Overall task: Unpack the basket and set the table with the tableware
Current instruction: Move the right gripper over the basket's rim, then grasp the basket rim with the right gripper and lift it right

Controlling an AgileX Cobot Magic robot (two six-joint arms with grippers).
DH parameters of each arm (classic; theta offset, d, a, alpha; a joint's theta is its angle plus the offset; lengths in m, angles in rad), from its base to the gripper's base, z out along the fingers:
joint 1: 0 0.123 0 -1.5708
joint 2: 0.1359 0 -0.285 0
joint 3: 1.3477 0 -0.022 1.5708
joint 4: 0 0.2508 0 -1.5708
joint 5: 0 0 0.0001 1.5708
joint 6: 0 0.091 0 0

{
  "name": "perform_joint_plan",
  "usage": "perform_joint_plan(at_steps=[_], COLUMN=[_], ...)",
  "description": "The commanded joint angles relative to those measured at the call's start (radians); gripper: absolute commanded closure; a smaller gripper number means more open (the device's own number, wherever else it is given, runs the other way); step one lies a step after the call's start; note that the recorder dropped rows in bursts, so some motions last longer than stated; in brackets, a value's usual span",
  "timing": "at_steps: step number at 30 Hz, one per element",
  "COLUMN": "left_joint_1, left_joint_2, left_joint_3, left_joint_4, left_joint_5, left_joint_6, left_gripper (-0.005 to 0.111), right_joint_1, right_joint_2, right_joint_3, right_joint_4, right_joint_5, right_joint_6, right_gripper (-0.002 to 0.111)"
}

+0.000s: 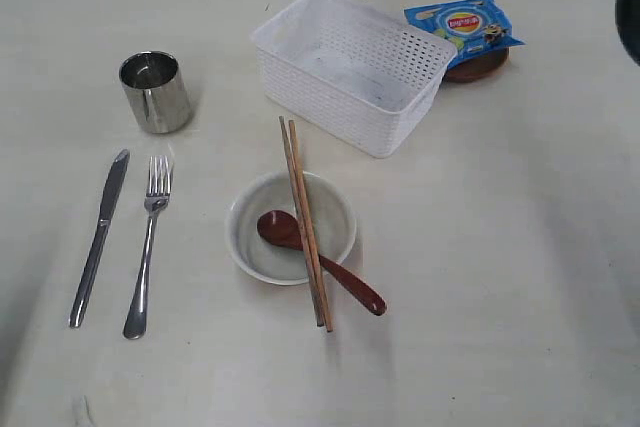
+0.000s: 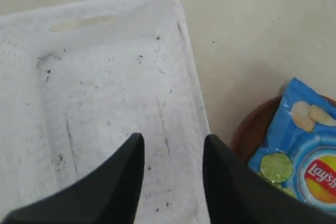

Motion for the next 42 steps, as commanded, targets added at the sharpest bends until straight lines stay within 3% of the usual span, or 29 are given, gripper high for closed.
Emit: perform_joint_plan(at_steps=[1,6,17,20,23,24,32,38,42], left_joint_1=[0.001,0.001,0.001,0.001,0.001,0.001,0.001,0.001,0.001], left_joint_2=[-0.004,-0.004,-0.004,-0.004,-0.004,-0.004,-0.004,-0.004,-0.004], left_joint_3=[0.003,0.003,0.003,0.003,0.003,0.003,0.003,0.003,0.003], left_joint_4=[-0.003,-0.003,-0.003,-0.003,-0.003,-0.003,-0.003,-0.003,-0.003], left_joint_5=[-0.011,-0.011,-0.011,-0.011,-0.011,-0.011,-0.011,-0.011,-0.011], left_joint_6=[0.001,0.001,0.001,0.001,0.001,0.001,0.001,0.001,0.001], left_gripper=[0.107,0.107,0.107,0.107,0.107,0.107,0.107,0.107,0.107], right_joint_1=[-0.042,-0.075,-0.075,-0.075,-0.075,-0.075,-0.087,-0.128,-0.164], right_joint_2=[0.035,0.056,0.145,0.161,0.169,0.169,0.157,0.049,-0.025], right_joint_3=[-0.022,-0.022,-0.022,-0.022,-0.022,-0.022,-0.022,-0.101,-0.119], right_joint_4=[0.019,0.11,0.129,0.1,0.083,0.085,0.087,0.212,0.2], right_joint_5=[-0.017,-0.023,-0.032,-0.047,-0.064,-0.069,-0.078,-0.058,-0.056], right_joint_6=[-0.014,-0.034,-0.062,-0.063,-0.086,-0.091,-0.103,-0.103,-0.101], right_gripper=[0.072,0.062,0.062,0.071,0.106,0.108,0.109,0.109,0.109])
